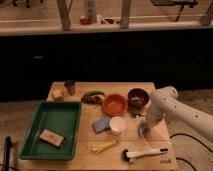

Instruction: Wipe table surface with towel

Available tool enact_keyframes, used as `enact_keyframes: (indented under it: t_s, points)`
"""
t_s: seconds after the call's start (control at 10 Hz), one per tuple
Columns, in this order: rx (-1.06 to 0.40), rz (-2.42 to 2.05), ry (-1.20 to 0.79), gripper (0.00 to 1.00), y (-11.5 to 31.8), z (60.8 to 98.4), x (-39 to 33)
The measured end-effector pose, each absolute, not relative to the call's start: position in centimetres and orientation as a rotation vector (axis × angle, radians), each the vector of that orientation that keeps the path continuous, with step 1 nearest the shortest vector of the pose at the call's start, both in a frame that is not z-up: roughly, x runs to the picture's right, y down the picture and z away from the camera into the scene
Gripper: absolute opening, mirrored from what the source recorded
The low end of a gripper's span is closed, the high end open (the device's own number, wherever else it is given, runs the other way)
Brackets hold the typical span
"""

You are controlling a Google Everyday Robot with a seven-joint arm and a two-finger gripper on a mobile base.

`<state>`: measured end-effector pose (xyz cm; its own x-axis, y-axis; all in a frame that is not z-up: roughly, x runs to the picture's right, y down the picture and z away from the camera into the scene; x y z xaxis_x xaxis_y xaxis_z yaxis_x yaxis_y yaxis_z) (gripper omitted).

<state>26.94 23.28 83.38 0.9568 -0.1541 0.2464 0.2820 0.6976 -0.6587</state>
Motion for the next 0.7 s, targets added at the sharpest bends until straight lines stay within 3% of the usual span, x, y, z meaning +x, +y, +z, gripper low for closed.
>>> enact_keyframes:
  t_s: [0.4, 0.7]
  points:
    - [-0.773, -0.263, -0.165, 0.00, 26.0, 79.6, 26.6]
    - [-0.737, -0.211, -0.076, 0.00, 24.6, 79.6, 30.5]
